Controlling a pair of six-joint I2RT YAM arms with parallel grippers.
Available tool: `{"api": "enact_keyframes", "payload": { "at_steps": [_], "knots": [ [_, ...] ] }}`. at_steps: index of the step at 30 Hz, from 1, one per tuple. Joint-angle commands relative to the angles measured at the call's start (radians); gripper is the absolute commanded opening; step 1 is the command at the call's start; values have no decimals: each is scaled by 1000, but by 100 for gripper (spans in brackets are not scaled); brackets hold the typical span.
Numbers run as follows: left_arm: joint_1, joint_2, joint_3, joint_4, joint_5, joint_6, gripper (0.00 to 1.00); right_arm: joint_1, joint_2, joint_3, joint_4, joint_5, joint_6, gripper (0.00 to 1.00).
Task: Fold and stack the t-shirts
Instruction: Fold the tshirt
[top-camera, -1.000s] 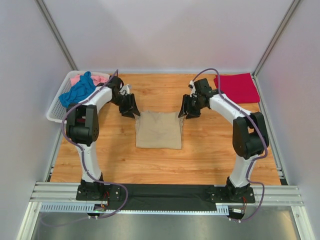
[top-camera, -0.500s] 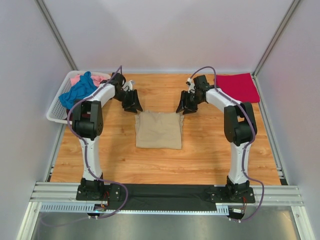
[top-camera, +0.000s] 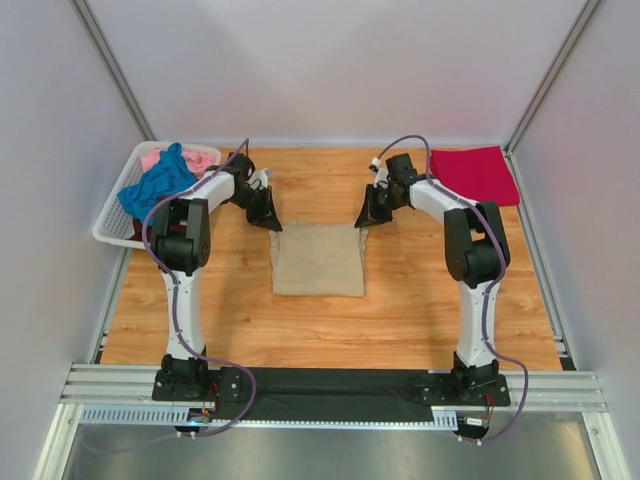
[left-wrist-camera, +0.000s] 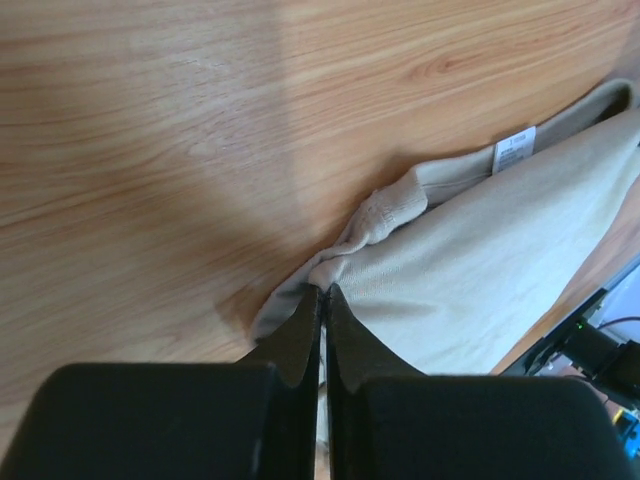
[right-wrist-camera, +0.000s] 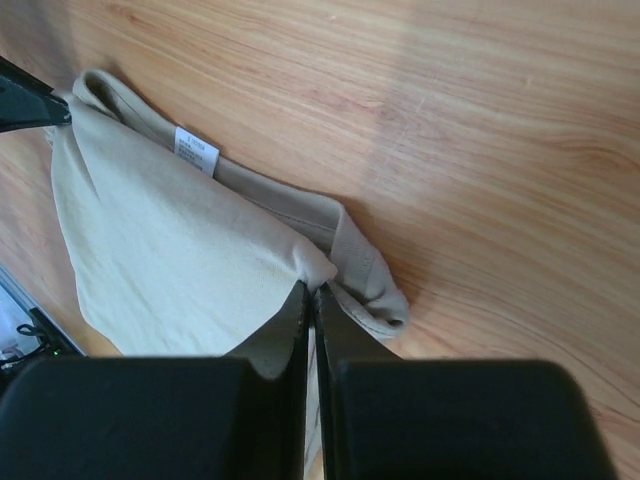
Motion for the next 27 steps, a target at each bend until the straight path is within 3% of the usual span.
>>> {"api": "enact_keyframes", "payload": {
  "at_steps": [1, 9, 11, 12, 14, 15, 16, 20, 23, 27],
  "knots": [
    [9, 18, 42, -2, -47, 4, 0, -26, 25, -14, 73, 6, -11, 0],
    [28, 24, 57, 0, -74, -58, 0, -51, 11, -57, 156, -23, 15, 0],
    [28, 21, 77, -9, -29, -73, 5, -51, 10, -31, 148, -14, 33, 8],
    [28, 15, 96, -9, -6, -82, 27, -51, 7, -21, 128, -9, 41, 22],
    [28, -11, 116, -9, 33, -114, 34, -52, -13, 2, 113, 20, 82, 33],
    [28, -23, 136, -16, 24, -123, 38, -52, -41, 3, 102, 37, 99, 46],
    [29, -36, 148, -25, 7, -133, 40, -51, -58, -4, 102, 53, 113, 50],
    [45, -135, 168, -68, -93, -200, 47, -49, -140, -88, 101, 115, 137, 58],
    [40, -235, 60, -42, -128, -232, 47, -41, -168, -143, 71, 126, 131, 59],
    [13, -338, -102, 41, -33, -213, 45, -26, -205, -227, 103, 141, 140, 59]
  ]
}}
